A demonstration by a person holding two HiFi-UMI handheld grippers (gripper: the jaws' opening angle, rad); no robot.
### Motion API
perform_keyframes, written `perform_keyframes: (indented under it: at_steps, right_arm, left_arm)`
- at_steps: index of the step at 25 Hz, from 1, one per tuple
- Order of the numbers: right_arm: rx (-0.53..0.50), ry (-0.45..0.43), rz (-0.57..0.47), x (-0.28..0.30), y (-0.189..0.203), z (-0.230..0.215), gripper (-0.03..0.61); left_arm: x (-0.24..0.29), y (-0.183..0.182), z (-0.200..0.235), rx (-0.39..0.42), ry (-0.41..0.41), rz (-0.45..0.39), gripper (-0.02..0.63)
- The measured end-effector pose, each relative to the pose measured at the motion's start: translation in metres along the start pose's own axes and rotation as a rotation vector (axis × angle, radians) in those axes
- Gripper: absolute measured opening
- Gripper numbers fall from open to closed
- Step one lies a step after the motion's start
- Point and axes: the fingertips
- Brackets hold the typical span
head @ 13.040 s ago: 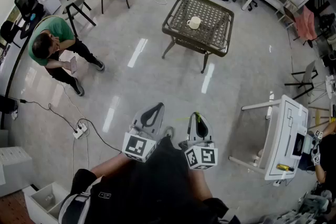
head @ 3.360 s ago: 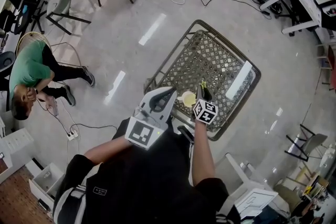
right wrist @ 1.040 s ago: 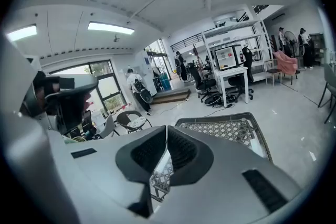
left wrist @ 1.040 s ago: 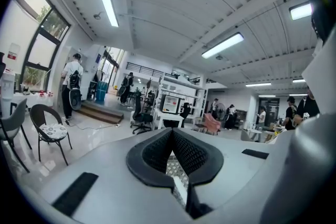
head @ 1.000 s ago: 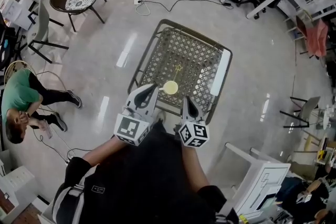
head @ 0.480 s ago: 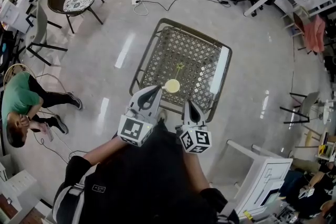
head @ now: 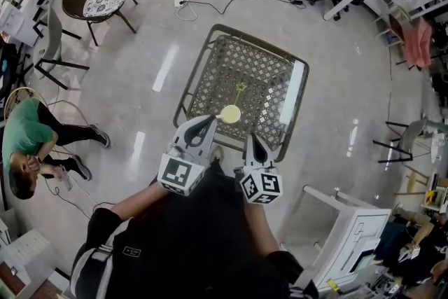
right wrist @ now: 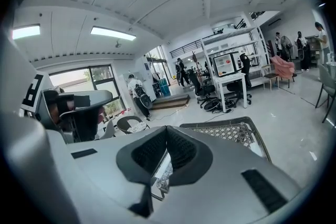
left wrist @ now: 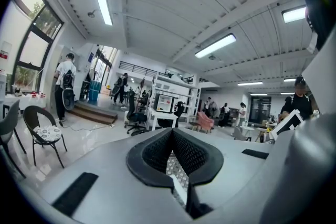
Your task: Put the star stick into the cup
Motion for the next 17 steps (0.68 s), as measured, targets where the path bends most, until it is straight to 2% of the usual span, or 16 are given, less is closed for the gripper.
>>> perform_keyframes:
  at_steps: [17]
  right_arm:
    - [-0.004, 0.003, 0.003, -0.0061, 0.0013, -0.0006, 0.011]
  left_arm:
    - [-0.0068, -0.0010, -0.0029, -0.002, -0.010, 0.007, 0.015]
Point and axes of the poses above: the fingertips, and each gripper's own axes: x forward along the fingers, z to its left, y out of its underside, and after that the axes turned 11 degrees about x, right-handed
